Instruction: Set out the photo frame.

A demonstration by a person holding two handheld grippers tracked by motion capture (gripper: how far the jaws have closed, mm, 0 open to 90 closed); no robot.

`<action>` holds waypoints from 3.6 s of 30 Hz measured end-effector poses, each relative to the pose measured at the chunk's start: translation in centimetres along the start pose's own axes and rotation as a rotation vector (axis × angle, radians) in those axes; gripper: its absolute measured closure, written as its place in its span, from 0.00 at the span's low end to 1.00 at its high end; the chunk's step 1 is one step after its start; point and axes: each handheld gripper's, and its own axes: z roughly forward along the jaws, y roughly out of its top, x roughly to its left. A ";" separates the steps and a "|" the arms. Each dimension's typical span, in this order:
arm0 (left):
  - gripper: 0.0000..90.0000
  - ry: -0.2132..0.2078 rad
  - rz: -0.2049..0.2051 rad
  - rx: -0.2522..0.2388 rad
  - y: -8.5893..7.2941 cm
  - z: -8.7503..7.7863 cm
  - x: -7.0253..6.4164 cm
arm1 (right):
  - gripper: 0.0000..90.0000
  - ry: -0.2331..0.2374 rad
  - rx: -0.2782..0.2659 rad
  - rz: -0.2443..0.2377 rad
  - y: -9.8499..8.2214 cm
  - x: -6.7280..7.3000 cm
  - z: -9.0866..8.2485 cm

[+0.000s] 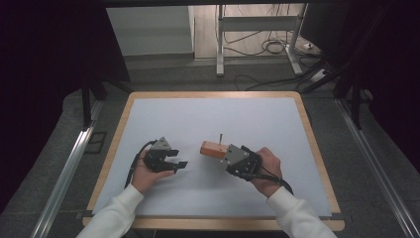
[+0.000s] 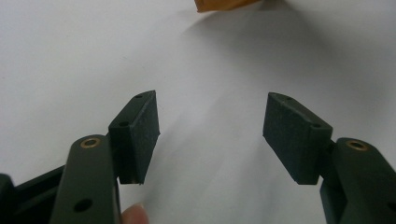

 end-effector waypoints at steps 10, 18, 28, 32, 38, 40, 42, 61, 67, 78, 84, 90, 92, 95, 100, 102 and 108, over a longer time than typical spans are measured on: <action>0.40 0.002 0.002 0.001 -0.1 0.0 0.0 | 0.75 0.018 0.008 -0.030 1.4 -1.1 0.5; 0.40 0.003 0.005 0.003 -0.1 0.0 0.0 | 0.77 0.032 0.011 -0.038 2.2 -1.7 0.7; 0.40 0.008 0.001 0.000 -0.2 0.0 0.1 | 0.77 0.073 -0.028 -0.017 3.0 -2.1 0.1; 0.40 0.009 0.004 0.005 -0.2 0.0 0.1 | 0.77 0.103 -0.056 -0.010 3.2 -1.7 -1.0; 0.39 0.009 0.002 0.002 -0.2 0.1 0.0 | 0.76 0.161 -0.096 0.008 3.0 -1.4 -2.3; 0.39 0.008 0.004 0.005 -0.2 0.1 0.0 | 0.76 0.174 -0.097 0.010 2.8 -1.4 -2.4; 0.39 0.009 0.005 0.005 -0.2 0.1 0.0 | 0.76 0.177 -0.104 0.020 2.5 -1.6 -2.4; 0.39 0.007 0.006 0.006 -0.1 0.1 -0.1 | 0.61 0.090 -0.055 0.151 0.3 -5.8 0.0; 0.38 0.006 0.006 0.003 -0.1 0.0 -0.1 | 0.54 0.074 -0.032 0.203 -0.2 -6.9 1.1; 0.38 0.005 0.012 0.005 -0.1 0.0 -0.2 | 0.44 0.062 -0.021 0.275 -1.0 -8.2 2.9; 0.38 0.004 0.013 0.002 -0.1 -0.1 -0.2 | 0.38 0.027 -0.032 0.279 -0.8 -8.0 2.9; 0.38 0.003 0.013 -0.001 -0.1 -0.1 -0.2 | 0.32 0.036 -0.094 0.385 -1.6 -8.3 1.8; 0.38 0.004 0.014 -0.002 -0.1 -0.1 -0.2 | 0.29 0.034 -0.117 0.418 -2.2 -8.3 1.2; 0.38 0.003 0.010 -0.004 -0.1 -0.2 -0.3 | 0.27 0.019 -0.148 0.453 -3.1 -8.2 0.2; 0.38 0.001 0.011 -0.003 0.0 -0.1 -0.5 | 0.25 0.001 -0.210 0.538 -5.1 -7.2 -1.6; 0.38 0.000 0.012 -0.001 0.0 -0.1 -0.5 | 0.25 0.008 -0.220 0.557 -5.9 -6.7 -2.0; 0.38 -0.001 0.016 0.002 0.0 0.0 -0.8 | 0.25 0.023 -0.218 0.584 -8.3 -5.4 -2.5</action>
